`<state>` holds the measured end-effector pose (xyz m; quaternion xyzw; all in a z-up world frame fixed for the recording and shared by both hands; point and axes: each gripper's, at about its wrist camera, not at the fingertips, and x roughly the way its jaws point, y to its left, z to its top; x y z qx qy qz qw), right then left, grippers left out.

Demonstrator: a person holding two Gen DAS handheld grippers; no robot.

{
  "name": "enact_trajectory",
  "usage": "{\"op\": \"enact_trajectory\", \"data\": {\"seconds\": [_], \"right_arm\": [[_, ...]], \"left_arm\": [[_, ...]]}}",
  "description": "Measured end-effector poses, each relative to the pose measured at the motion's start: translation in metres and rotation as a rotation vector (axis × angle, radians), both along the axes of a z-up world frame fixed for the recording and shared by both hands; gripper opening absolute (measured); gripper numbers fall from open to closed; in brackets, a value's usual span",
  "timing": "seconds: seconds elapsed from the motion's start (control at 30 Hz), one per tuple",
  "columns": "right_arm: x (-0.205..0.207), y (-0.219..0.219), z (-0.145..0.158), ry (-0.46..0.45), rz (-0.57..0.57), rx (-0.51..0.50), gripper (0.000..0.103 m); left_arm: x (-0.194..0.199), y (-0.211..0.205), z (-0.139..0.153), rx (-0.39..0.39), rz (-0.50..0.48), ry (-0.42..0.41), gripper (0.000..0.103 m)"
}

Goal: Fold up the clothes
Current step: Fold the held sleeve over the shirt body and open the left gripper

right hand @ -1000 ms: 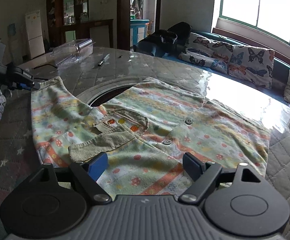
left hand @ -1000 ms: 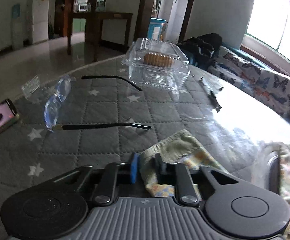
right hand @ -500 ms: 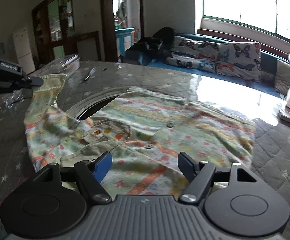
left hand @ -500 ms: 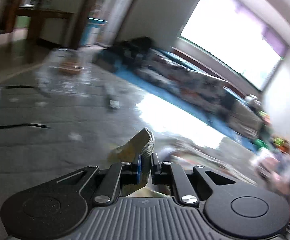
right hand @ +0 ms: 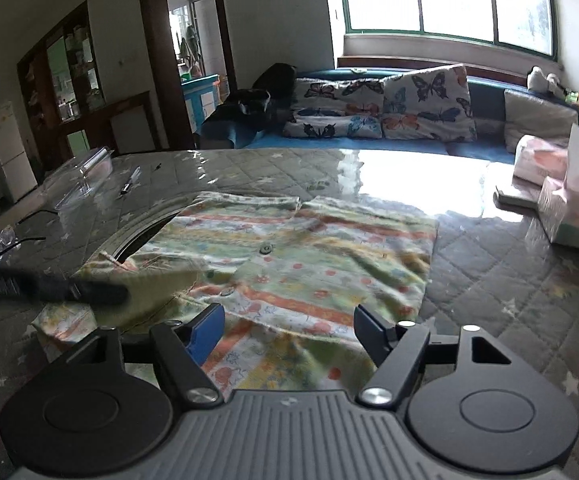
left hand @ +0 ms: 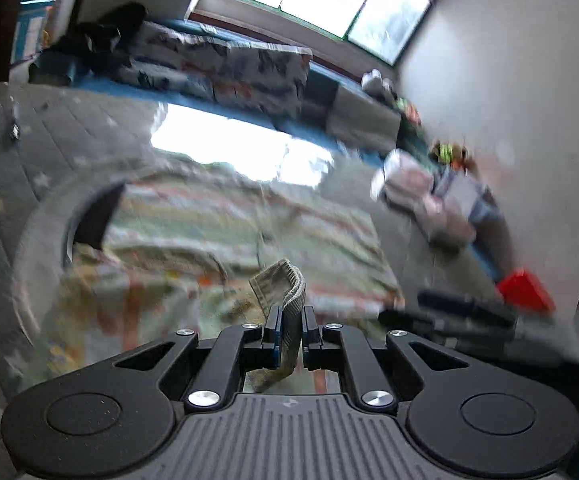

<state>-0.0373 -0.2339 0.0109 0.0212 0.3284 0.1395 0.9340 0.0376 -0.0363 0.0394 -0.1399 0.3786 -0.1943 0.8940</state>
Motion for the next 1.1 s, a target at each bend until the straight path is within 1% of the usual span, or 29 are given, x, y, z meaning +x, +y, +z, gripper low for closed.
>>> {"op": "enact_trajectory", "data": {"seconds": [0.07, 0.13, 0.17, 0.2, 0.23, 0.3, 0.37, 0.43, 0.47, 0.67, 0.73, 0.77, 0.83, 0.87, 0.9, 0.97, 1.0, 1.1], "right_arm": [[0.001, 0.001, -0.002, 0.014, 0.005, 0.013, 0.066], [0.003, 0.004, -0.005, 0.031, 0.017, 0.029, 0.064], [0.004, 0.006, -0.006, 0.040, 0.025, 0.038, 0.061], [0.006, 0.009, -0.007, 0.049, 0.033, 0.046, 0.060], [0.007, 0.012, -0.009, 0.060, 0.042, 0.057, 0.058], [0.011, 0.019, -0.013, 0.091, 0.064, 0.078, 0.053], [0.014, 0.028, -0.017, 0.117, 0.087, 0.084, 0.046], [0.016, 0.036, -0.022, 0.139, 0.107, 0.086, 0.038], [0.018, 0.041, -0.025, 0.151, 0.117, 0.088, 0.035], [0.025, 0.059, -0.033, 0.175, 0.123, 0.099, 0.026], [0.027, 0.062, -0.033, 0.180, 0.118, 0.104, 0.025], [0.028, 0.063, -0.034, 0.183, 0.115, 0.106, 0.020], [0.028, 0.064, -0.033, 0.180, 0.114, 0.104, 0.012], [0.026, 0.064, -0.031, 0.169, 0.112, 0.103, 0.008], [0.024, 0.063, -0.029, 0.159, 0.110, 0.103, 0.008], [0.020, 0.061, -0.021, 0.134, 0.105, 0.108, 0.008], [0.016, 0.060, -0.016, 0.116, 0.100, 0.106, 0.008], [0.003, 0.054, 0.000, 0.064, 0.074, 0.087, 0.008]], "left_arm": [[-0.003, -0.007, -0.008, 0.021, -0.026, 0.022, 0.012], [-0.007, -0.009, -0.012, 0.027, -0.046, 0.033, 0.020], [-0.009, -0.009, -0.013, 0.028, -0.056, 0.035, 0.021], [-0.011, -0.009, -0.014, 0.028, -0.066, 0.037, 0.027], [-0.013, -0.008, -0.014, 0.031, -0.071, 0.035, 0.037], [-0.016, -0.002, -0.010, 0.049, -0.054, 0.015, 0.049], [-0.014, 0.012, -0.009, 0.058, -0.006, 0.010, 0.050], [-0.013, 0.026, -0.008, 0.066, 0.043, 0.006, 0.055], [-0.012, 0.033, -0.008, 0.070, 0.067, 0.004, 0.055], [-0.007, 0.074, -0.005, 0.094, 0.213, -0.009, 0.059], [-0.006, 0.088, -0.004, 0.102, 0.262, -0.013, 0.059], [-0.005, 0.095, -0.004, 0.106, 0.287, -0.015, 0.060], [-0.004, 0.108, -0.003, 0.114, 0.332, -0.019, 0.068], [-0.004, 0.112, -0.004, 0.119, 0.347, -0.018, 0.069], [-0.004, 0.115, -0.004, 0.124, 0.361, -0.018, 0.069], [-0.004, 0.122, -0.005, 0.134, 0.388, -0.017, 0.076], [-0.004, 0.123, -0.005, 0.139, 0.396, -0.015, 0.084], [-0.004, 0.124, -0.005, 0.158, 0.406, -0.023, 0.088]]}}
